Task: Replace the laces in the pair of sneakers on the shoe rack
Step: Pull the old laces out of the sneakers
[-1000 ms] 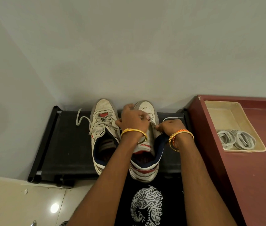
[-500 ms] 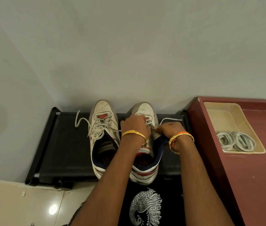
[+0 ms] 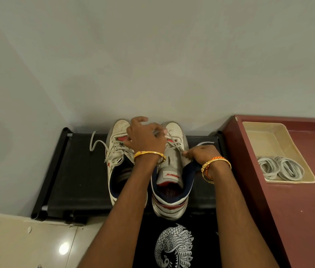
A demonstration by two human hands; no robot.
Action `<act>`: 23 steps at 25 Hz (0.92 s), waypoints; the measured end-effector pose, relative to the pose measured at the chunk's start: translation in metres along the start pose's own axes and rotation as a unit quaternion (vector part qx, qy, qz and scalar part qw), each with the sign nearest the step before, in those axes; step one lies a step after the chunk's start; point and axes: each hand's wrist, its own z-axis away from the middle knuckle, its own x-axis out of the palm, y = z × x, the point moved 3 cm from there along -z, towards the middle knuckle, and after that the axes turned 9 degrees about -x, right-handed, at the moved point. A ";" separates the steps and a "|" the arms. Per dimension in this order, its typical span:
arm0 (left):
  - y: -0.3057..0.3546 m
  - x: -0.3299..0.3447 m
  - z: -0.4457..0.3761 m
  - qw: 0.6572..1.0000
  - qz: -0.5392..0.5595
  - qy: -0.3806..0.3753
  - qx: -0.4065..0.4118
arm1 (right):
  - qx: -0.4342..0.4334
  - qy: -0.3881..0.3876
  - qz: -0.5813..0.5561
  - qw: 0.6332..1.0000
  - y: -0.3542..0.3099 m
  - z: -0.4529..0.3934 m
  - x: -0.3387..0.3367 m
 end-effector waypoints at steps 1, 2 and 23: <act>0.000 -0.007 -0.003 0.998 0.067 0.020 -0.004 | 0.001 -0.002 -0.004 1.000 0.000 0.000 0.000; 0.000 -0.014 -0.005 0.989 0.140 0.041 -0.007 | 0.002 -0.002 -0.010 1.000 0.000 0.000 0.001; -0.004 0.009 -0.002 0.992 -0.058 -0.100 0.041 | 0.045 -0.023 -0.023 0.998 -0.010 0.014 -0.001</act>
